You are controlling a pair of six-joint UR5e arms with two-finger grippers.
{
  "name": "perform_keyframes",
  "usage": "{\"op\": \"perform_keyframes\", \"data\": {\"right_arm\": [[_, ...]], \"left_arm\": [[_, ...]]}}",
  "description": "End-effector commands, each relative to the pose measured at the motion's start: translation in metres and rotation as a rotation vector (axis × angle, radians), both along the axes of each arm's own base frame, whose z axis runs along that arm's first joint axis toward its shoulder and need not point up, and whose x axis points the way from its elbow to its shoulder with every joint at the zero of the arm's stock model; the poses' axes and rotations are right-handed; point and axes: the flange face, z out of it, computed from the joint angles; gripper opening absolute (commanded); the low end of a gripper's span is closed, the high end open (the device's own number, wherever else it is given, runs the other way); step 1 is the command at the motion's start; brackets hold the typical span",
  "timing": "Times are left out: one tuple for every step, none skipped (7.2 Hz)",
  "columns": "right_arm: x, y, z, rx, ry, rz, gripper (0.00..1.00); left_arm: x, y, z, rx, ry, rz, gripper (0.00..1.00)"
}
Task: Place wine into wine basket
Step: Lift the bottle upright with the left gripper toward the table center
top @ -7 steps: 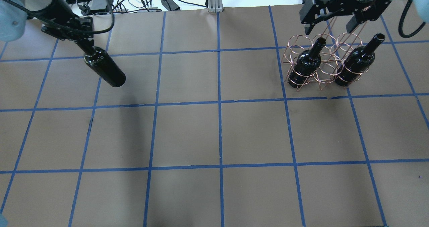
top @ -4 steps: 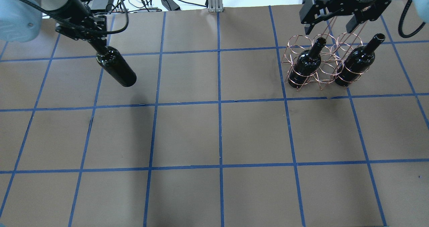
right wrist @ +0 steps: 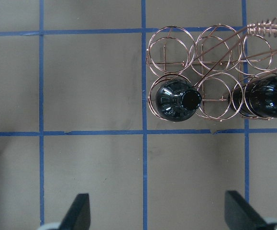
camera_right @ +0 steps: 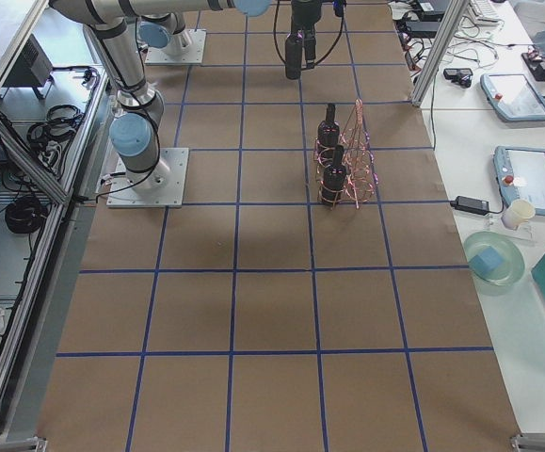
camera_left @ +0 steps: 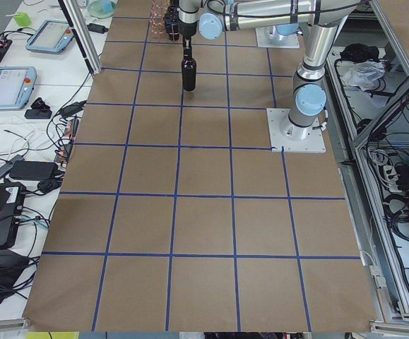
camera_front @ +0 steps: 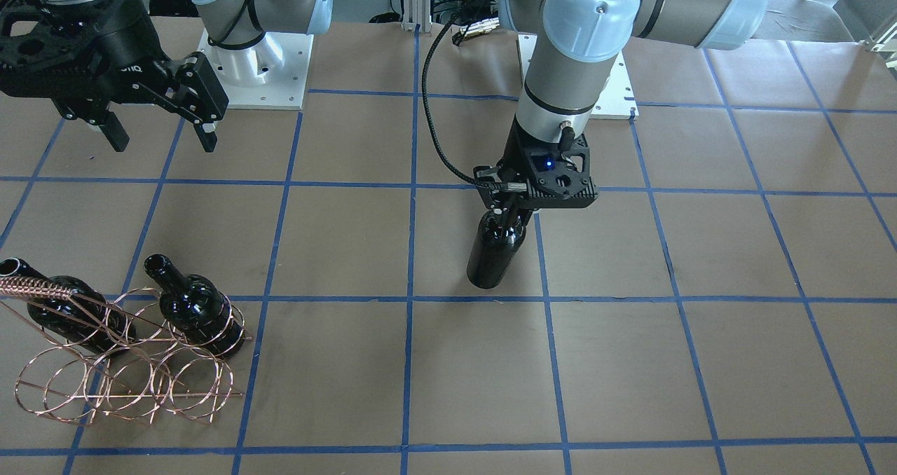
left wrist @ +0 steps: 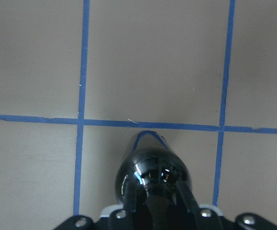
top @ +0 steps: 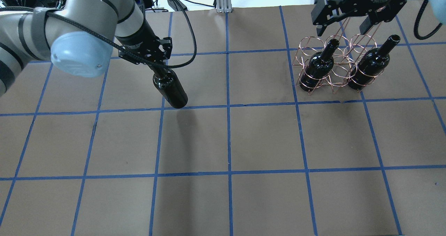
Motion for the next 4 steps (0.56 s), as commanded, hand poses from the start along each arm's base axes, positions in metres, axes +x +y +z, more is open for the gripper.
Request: {"op": "perform_keyframes", "data": {"right_arm": [[0.0, 0.0, 0.0, -0.001, 0.001, 0.0, 1.0], [0.0, 0.0, 0.0, -0.001, 0.001, 0.0, 1.0], [0.0, 0.0, 0.0, -0.001, 0.0, 0.0, 1.0], [0.0, 0.0, 0.0, -0.002, 0.0, 0.0, 1.0]], "left_arm": [[-0.007, 0.022, -0.002, 0.013, -0.004, -0.011, 0.0], [-0.006, 0.028, -0.006, 0.022, -0.006, -0.012, 0.0], [-0.005, 0.034, -0.014, 0.042, -0.005, -0.014, 0.0], [-0.008, 0.042, -0.018, 0.063, -0.013, -0.023, 0.0]]}}
